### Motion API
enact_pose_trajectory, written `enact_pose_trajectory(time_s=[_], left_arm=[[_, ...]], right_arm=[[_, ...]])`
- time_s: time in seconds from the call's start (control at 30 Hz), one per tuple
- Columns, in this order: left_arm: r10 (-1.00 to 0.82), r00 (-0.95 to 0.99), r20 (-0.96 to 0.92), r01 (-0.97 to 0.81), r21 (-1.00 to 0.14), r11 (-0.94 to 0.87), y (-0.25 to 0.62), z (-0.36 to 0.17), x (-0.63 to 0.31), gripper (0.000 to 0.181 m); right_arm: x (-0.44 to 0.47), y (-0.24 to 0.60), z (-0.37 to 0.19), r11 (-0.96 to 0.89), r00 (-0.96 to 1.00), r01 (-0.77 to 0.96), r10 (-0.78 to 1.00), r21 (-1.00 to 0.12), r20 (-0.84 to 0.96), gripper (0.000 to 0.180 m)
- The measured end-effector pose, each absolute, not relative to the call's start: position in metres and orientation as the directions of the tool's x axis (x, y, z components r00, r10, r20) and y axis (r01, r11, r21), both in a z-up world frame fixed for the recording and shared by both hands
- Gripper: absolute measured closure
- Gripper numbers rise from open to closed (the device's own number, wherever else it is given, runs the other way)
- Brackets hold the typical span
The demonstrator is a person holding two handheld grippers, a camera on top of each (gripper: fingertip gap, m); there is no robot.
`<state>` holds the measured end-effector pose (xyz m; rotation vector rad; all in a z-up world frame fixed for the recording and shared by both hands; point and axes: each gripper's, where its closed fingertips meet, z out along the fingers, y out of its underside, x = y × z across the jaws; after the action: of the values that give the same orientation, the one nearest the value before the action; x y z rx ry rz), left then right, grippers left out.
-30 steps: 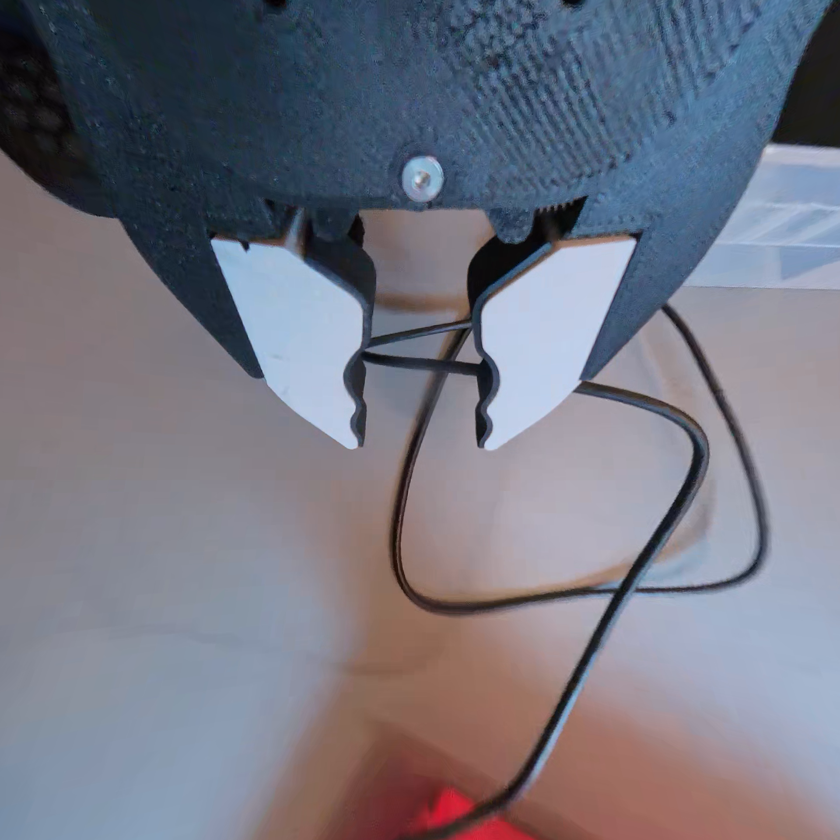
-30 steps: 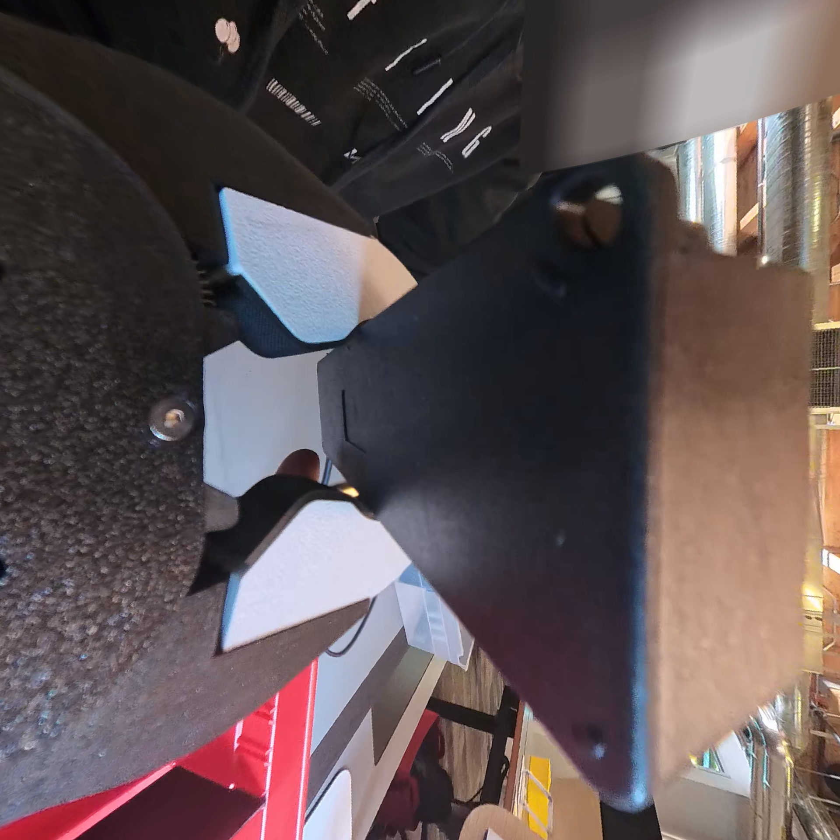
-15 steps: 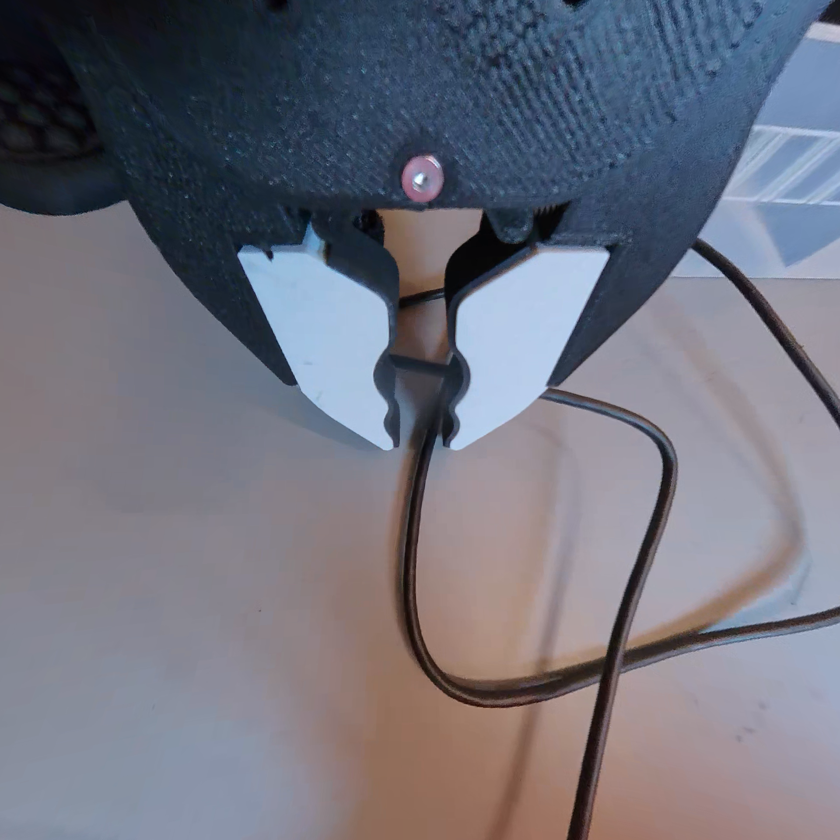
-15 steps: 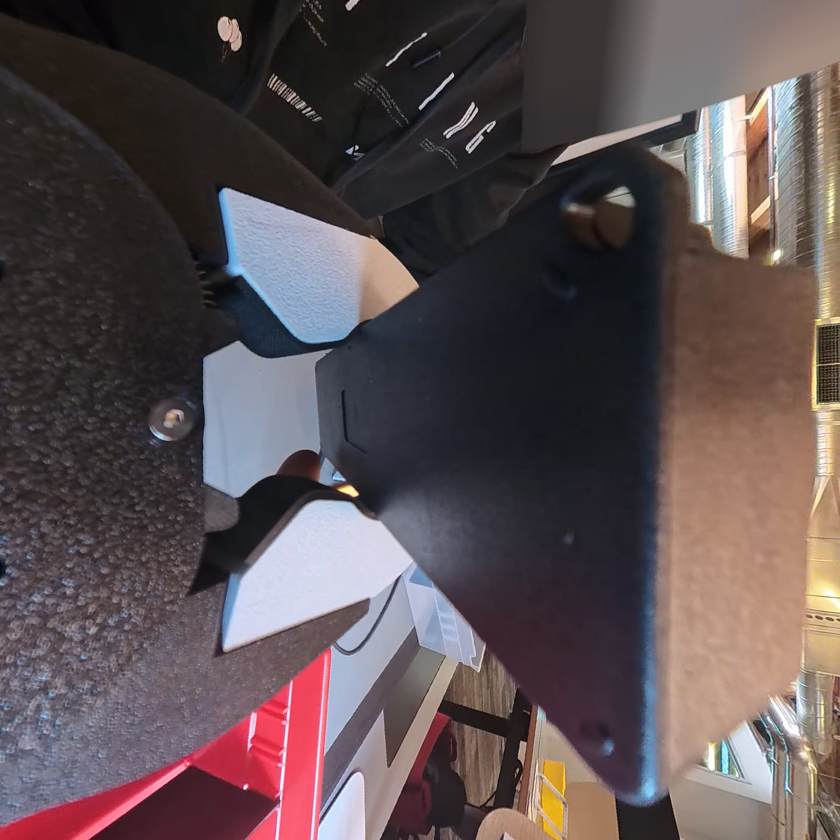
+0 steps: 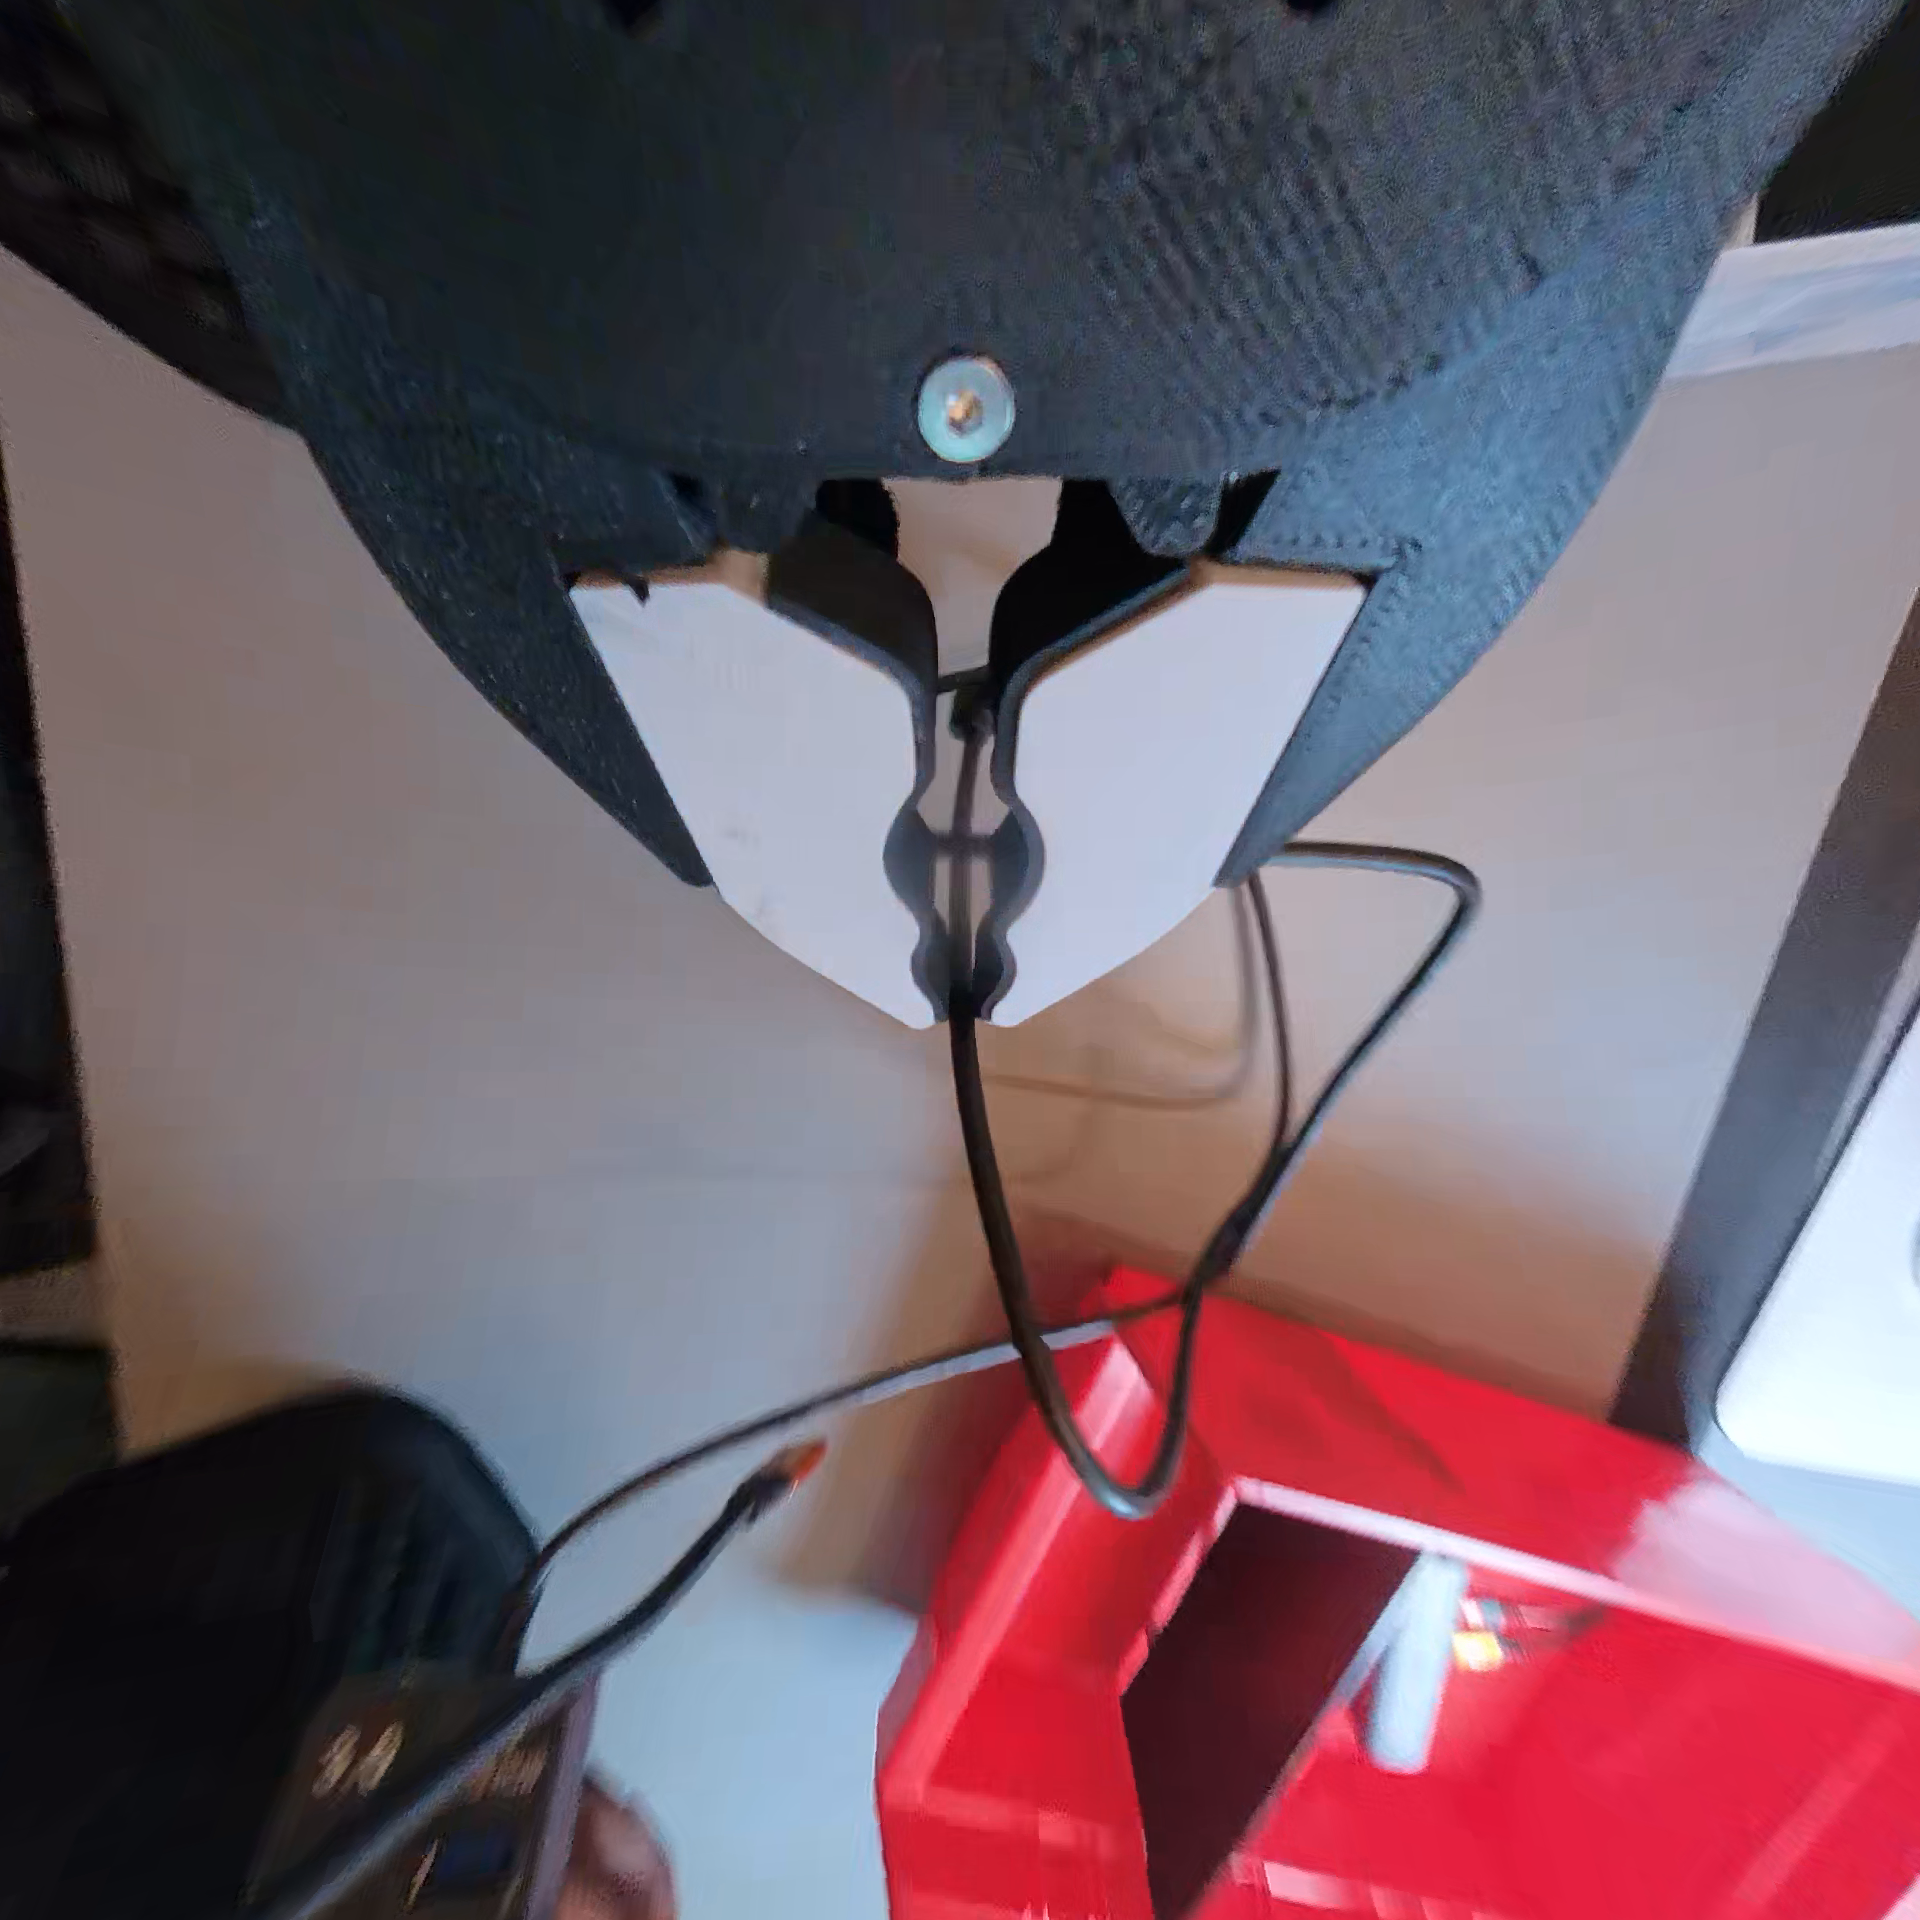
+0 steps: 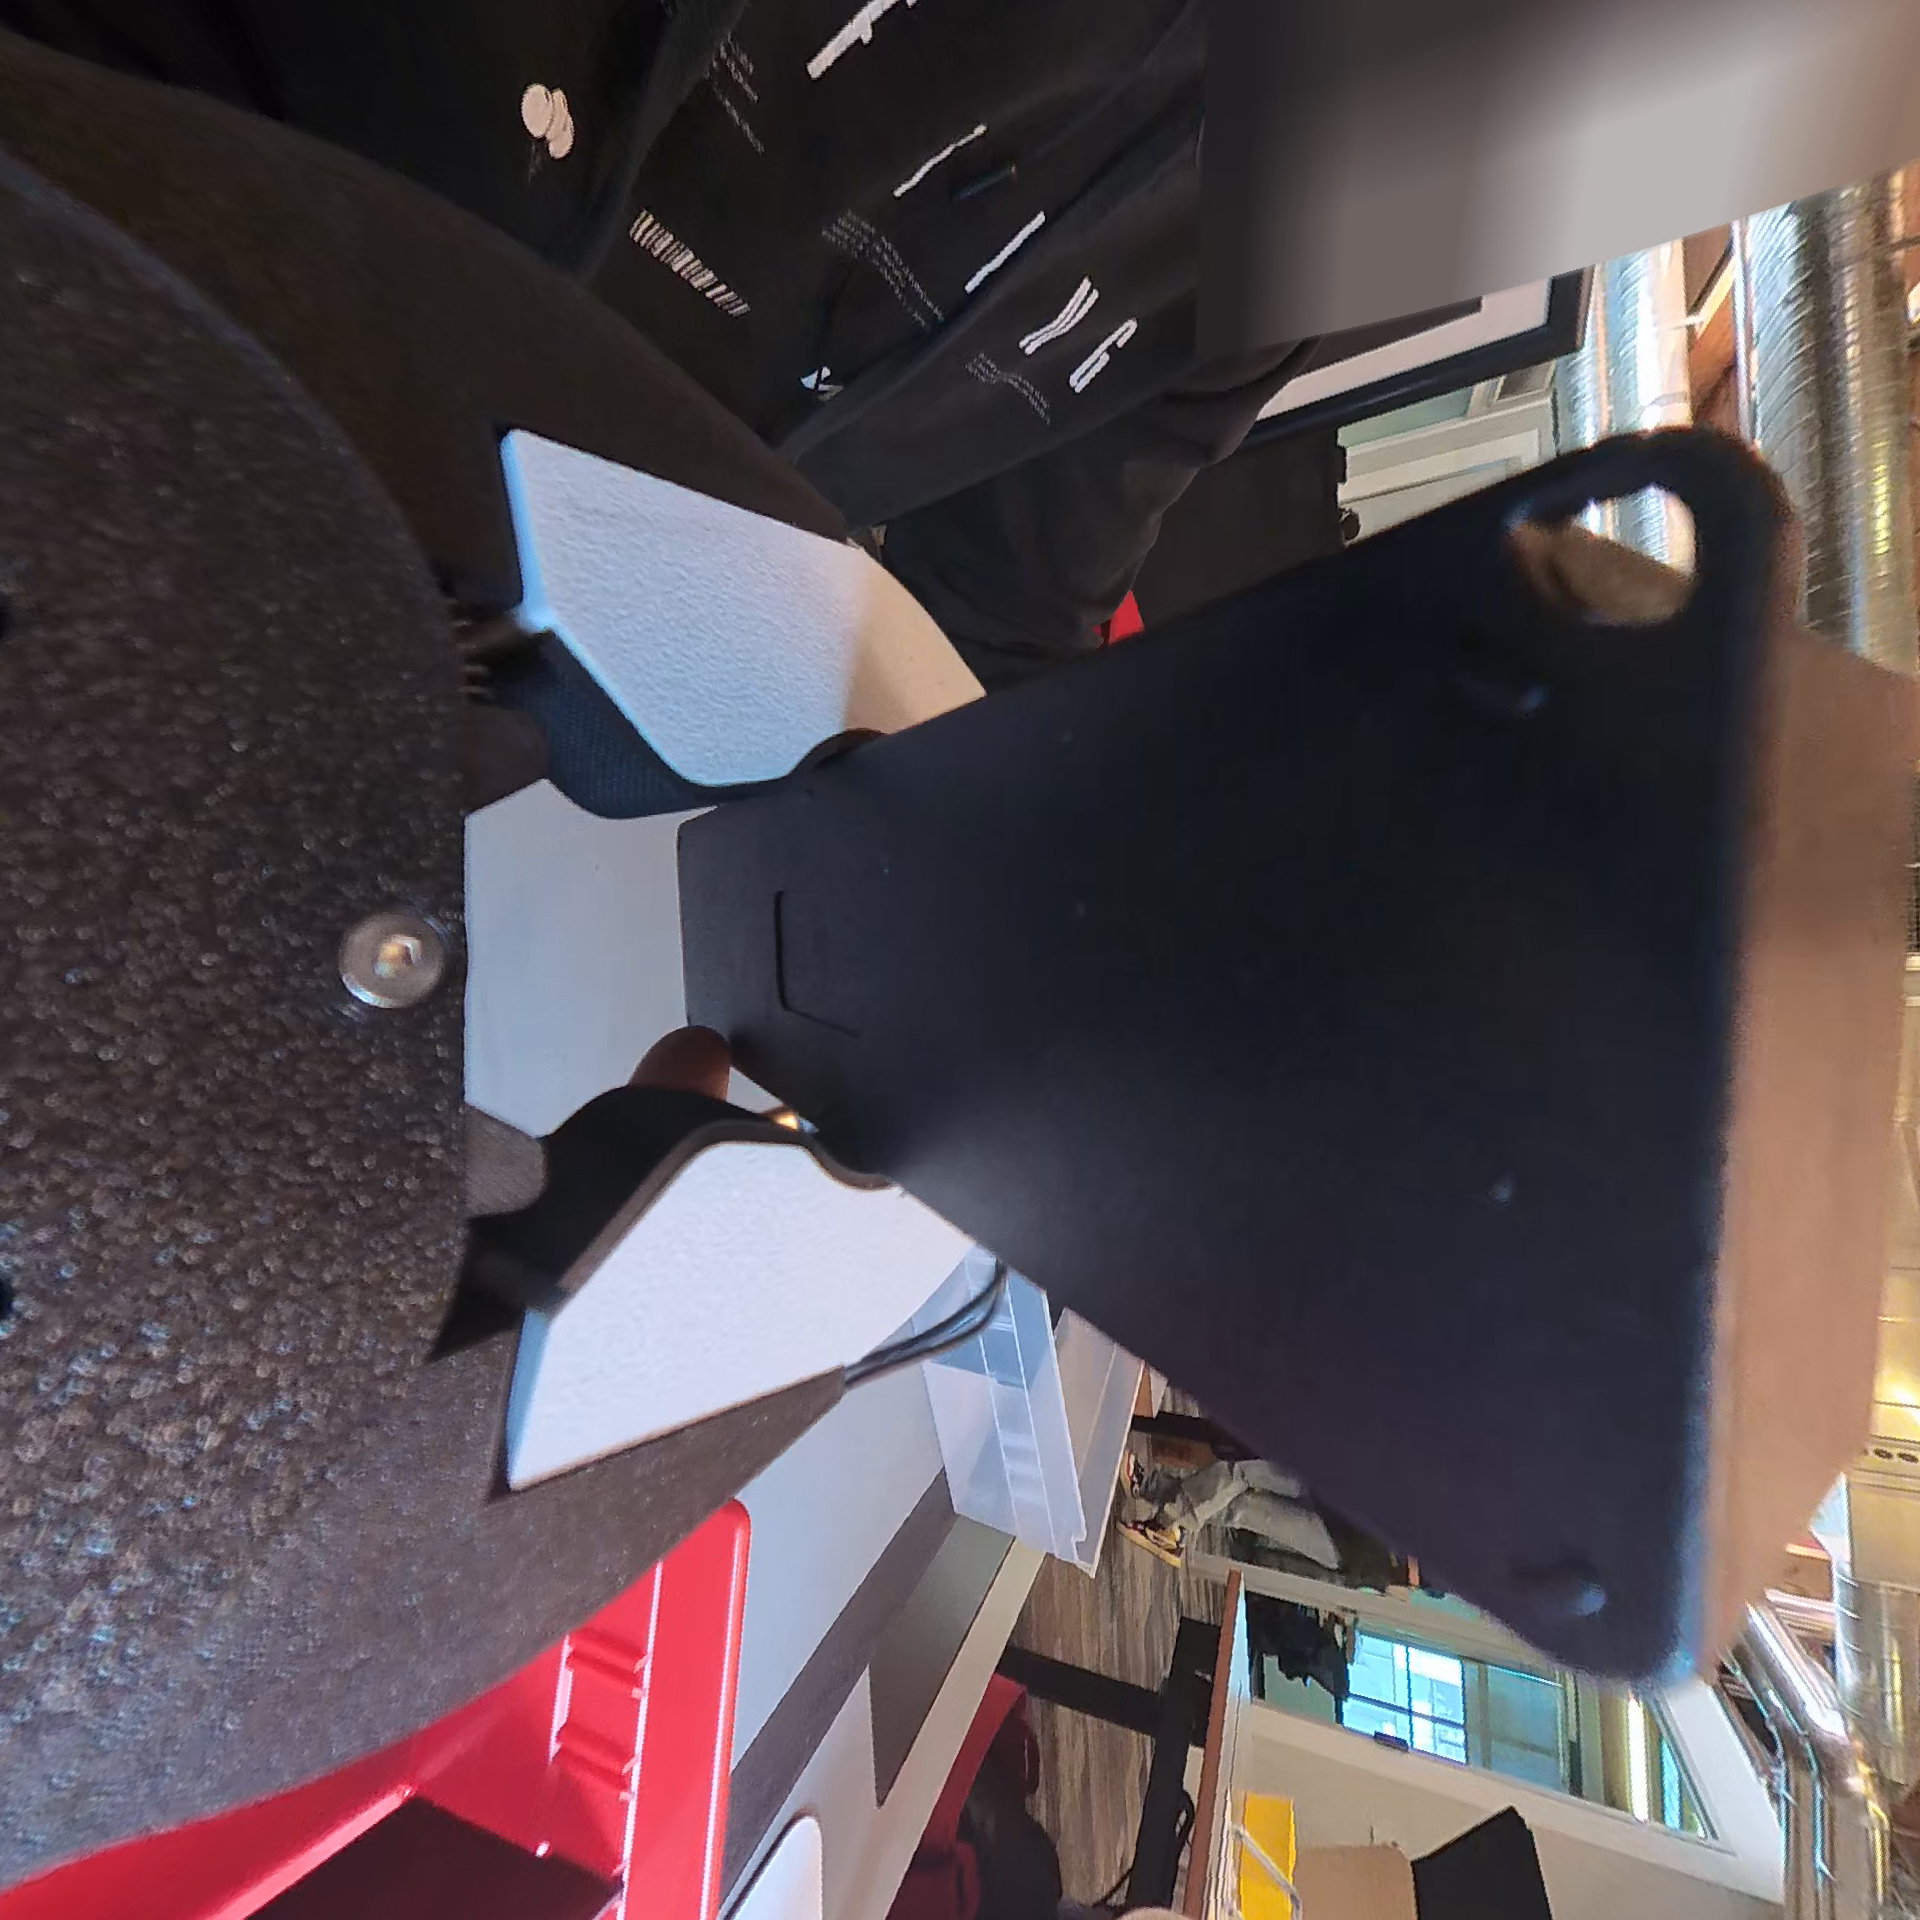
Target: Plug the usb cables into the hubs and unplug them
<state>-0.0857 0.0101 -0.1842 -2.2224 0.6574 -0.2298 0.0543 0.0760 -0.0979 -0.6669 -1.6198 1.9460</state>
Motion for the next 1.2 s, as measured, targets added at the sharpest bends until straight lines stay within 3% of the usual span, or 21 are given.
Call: enact_pose_trajectory(time_s=[0.2, 0.4, 0.53, 0.7, 0.93, 1.2], left_arm=[[-0.52, 0.852, -0.061, -0.28, -0.892, -0.355, 0.003, -0.116, -0.075, 0.177], [-0.47, 0.87, -0.151, -0.296, -0.921, -0.251, -0.004, -0.079, -0.068, 0.177], [-0.452, 0.877, -0.163, -0.321, -0.898, -0.3, 0.005, -0.093, -0.066, 0.177], [-0.57, 0.81, -0.141, -0.41, -0.831, -0.376, 0.018, -0.134, -0.03, 0.177], [-0.67, 0.74, -0.064, -0.453, -0.783, -0.426, 0.021, -0.165, 0.012, 0.176], [-0.512, 0.854, 0.096, -0.28, -0.744, -0.606, 0.034, -0.18, -0.002, 0.177]], right_arm=[[0.059, 0.079, -0.091, -0.17, -0.746, -0.098, 0.665, -0.98, -0.041, 0.115], [0.062, 0.079, -0.092, -0.117, -0.739, -0.095, 0.674, -0.989, -0.009, 0.115], [0.056, 0.052, -0.124, 0.114, -0.746, -0.015, 0.66, -0.993, 0.087, 0.115], [0.047, 0.01, -0.167, 0.443, -0.769, 0.04, 0.586, -0.896, 0.256, 0.115], [0.028, 0.023, -0.169, 0.556, -0.634, 0.03, 0.653, -0.831, 0.414, 0.115], [0.009, 0.042, -0.174, 0.652, -0.479, 0.06, 0.683, -0.756, 0.552, 0.115]])
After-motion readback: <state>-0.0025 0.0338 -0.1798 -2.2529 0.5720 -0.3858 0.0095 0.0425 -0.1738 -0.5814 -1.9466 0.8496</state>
